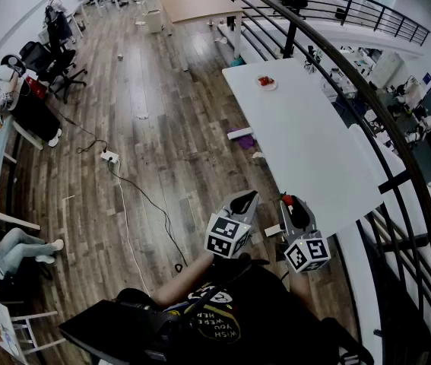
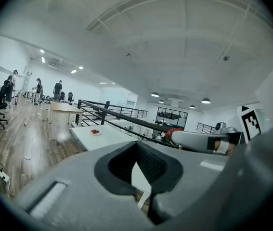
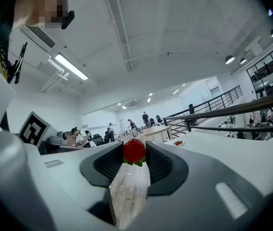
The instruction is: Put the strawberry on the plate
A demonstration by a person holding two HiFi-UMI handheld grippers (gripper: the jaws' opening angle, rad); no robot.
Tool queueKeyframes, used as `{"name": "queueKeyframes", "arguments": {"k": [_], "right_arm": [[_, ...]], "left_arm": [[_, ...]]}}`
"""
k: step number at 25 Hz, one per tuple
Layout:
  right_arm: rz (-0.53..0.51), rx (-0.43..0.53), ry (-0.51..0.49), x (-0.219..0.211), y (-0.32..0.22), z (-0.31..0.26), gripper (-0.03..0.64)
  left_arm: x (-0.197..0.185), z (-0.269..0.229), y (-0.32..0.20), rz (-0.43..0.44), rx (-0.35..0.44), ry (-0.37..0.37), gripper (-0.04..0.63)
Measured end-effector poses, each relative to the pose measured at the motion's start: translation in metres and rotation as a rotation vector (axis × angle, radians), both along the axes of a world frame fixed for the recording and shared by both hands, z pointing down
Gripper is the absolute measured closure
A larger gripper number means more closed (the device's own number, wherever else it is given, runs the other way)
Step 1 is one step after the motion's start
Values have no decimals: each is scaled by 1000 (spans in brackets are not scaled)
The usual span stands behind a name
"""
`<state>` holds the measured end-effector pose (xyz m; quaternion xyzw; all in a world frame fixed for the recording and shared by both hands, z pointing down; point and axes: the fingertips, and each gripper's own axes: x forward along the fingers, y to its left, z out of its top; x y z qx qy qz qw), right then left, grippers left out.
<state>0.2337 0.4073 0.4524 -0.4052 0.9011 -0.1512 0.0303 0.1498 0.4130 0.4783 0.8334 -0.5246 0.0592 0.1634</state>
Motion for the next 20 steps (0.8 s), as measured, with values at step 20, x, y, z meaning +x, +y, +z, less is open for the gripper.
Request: {"name": "queueKeyframes", "arguments": {"k": [20], "right_arm": [[-13, -3, -20, -13, 10, -1, 469]], "left_arm": [[-15, -2, 9, -9, 3, 18, 591]]}}
